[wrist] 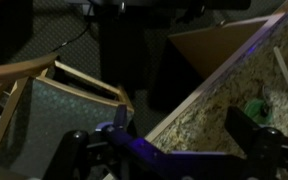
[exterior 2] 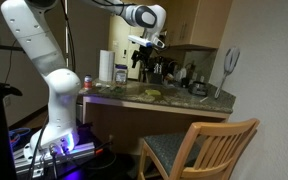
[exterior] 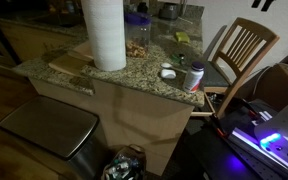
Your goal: Move the yellow sponge to the right of the clear jar
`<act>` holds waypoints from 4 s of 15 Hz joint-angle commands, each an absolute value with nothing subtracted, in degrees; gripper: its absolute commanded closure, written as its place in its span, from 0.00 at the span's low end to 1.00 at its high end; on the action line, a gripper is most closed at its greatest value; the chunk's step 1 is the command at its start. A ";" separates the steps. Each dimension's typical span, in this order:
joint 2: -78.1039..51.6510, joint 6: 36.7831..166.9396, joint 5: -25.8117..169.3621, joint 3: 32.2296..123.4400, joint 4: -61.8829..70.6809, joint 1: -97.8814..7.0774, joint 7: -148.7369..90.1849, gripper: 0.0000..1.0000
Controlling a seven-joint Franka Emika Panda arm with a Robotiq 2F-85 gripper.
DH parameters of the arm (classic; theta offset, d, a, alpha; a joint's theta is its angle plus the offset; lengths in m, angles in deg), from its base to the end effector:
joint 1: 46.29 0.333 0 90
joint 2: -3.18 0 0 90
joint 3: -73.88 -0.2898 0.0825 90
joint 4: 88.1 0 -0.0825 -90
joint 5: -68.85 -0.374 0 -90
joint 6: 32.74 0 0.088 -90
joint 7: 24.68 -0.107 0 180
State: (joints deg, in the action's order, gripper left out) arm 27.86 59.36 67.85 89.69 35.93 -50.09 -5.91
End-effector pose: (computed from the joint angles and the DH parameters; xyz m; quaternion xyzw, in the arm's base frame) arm 0.3859 -0.1486 0.5272 -0.9953 -0.0078 0.0460 0.0844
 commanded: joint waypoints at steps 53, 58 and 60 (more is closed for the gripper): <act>-15.13 121.79 69.91 77.57 28.94 -43.87 -63.70 0.37; -15.18 121.30 58.60 75.44 28.10 -45.04 -55.54 0.73; -15.56 121.50 54.85 74.85 27.61 -45.33 -52.62 0.88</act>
State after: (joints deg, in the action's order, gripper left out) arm -12.98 121.44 59.97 77.07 29.09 -43.46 -57.32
